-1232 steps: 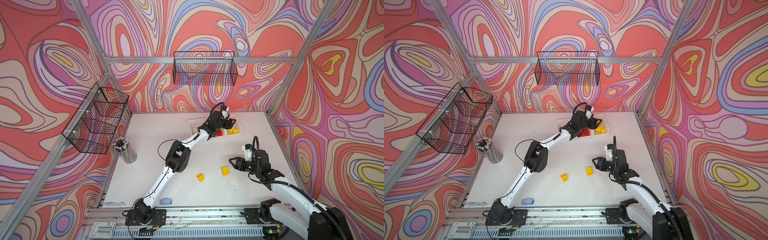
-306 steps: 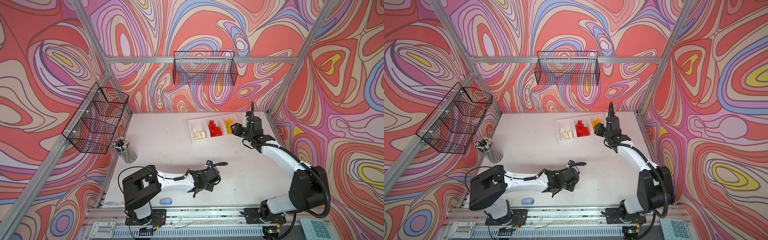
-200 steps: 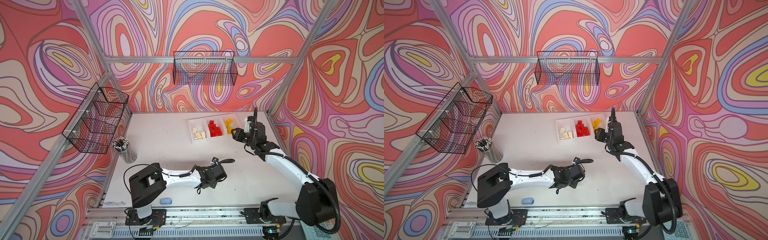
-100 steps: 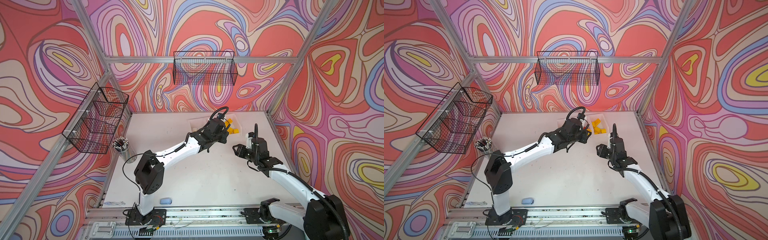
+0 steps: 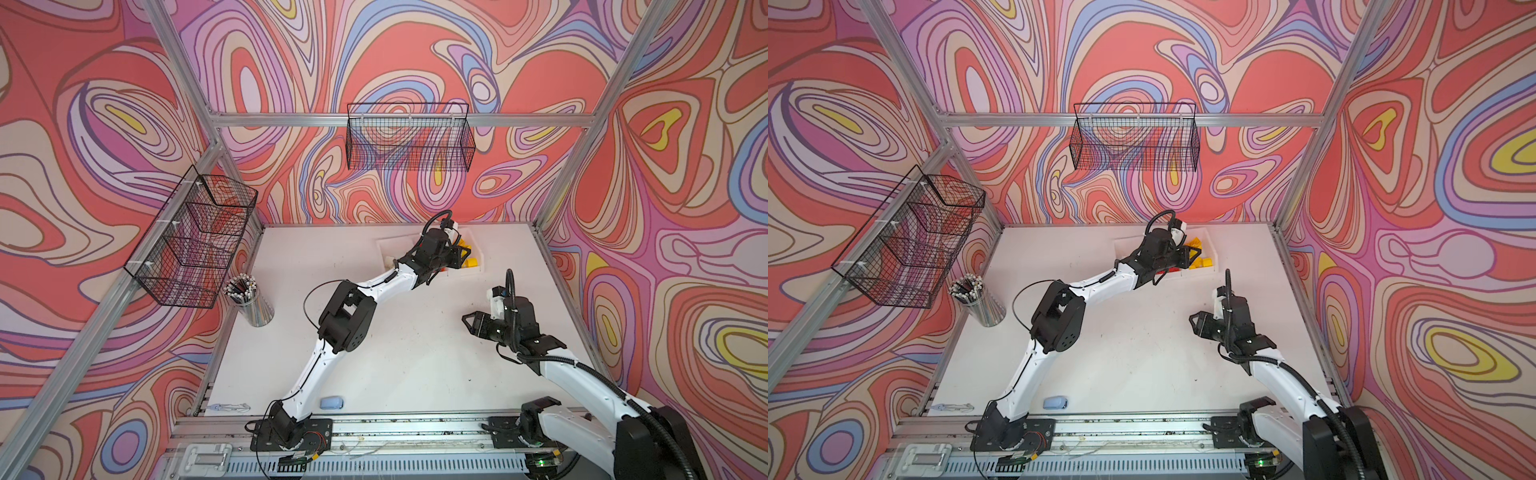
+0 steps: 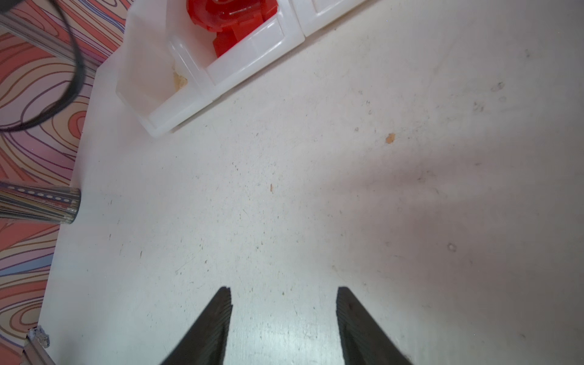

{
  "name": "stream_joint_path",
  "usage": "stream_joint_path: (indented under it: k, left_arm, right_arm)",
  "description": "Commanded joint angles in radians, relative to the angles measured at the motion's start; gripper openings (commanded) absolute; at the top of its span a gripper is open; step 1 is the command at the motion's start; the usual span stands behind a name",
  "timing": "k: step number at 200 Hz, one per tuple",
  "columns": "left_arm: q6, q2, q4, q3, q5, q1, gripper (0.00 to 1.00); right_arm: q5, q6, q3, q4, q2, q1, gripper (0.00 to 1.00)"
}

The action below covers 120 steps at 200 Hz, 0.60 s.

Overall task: Sort the legos into containers by color
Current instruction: 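Carry the yellow brick into the yellow compartment and release it with the left gripper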

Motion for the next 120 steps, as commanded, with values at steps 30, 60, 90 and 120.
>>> stream_joint_path:
  k: [30,60,90,120]
  left_arm:
    - [0.013,0.179,0.0,0.297,-0.058,0.011,0.22]
    - [0.004,0.261,-0.089,0.421,-0.131,0.017,0.26]
    - [-0.061,0.293,-0.112,0.445,-0.138,0.032,0.38]
    - [-0.031,0.3,-0.14,0.473,-0.099,0.032,0.59]
  right_arm:
    - [-0.047,-0.006,-0.025,0.043,-0.035,0.009,0.56]
    - [-0.05,-0.001,-0.032,0.054,-0.029,0.01,0.56]
    - [-0.044,0.009,-0.049,0.066,-0.046,0.011,0.56]
    - [-0.042,0.01,-0.057,0.063,-0.072,0.013,0.56]
